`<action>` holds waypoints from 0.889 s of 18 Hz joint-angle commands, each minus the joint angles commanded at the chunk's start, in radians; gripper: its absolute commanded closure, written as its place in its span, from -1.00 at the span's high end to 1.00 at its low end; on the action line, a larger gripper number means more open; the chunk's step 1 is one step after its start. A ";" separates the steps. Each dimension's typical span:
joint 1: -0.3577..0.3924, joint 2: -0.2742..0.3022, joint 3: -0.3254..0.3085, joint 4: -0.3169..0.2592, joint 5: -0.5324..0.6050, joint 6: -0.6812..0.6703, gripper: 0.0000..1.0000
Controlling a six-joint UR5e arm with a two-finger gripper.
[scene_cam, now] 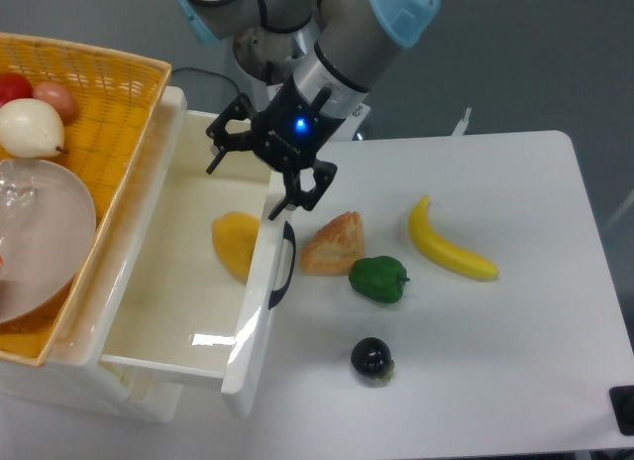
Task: Place the yellow pepper in the upper white drawer
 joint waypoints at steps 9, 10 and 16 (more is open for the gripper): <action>0.012 -0.040 -0.002 0.034 0.212 0.215 1.00; 0.014 -0.044 0.000 0.048 0.230 0.219 1.00; -0.014 -0.089 0.006 0.129 0.415 0.219 1.00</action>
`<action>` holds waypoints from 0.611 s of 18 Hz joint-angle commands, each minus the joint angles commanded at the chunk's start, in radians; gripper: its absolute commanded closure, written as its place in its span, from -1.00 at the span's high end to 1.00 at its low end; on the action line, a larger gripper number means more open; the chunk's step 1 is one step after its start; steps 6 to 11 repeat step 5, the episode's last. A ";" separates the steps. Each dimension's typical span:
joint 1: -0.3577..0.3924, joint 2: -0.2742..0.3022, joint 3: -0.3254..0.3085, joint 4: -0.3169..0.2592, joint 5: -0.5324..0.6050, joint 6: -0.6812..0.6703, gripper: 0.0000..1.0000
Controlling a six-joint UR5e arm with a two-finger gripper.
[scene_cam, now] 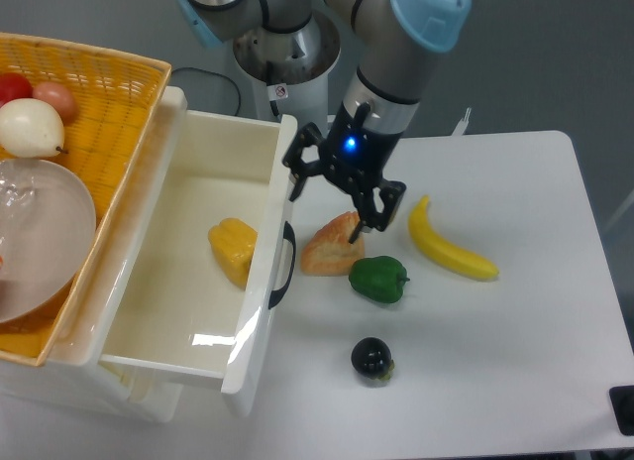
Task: Place the yellow pepper in the upper white drawer
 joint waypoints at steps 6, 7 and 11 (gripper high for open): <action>-0.011 -0.015 -0.009 0.002 0.088 0.002 1.00; -0.011 -0.015 -0.009 0.002 0.088 0.002 1.00; -0.011 -0.015 -0.009 0.002 0.088 0.002 1.00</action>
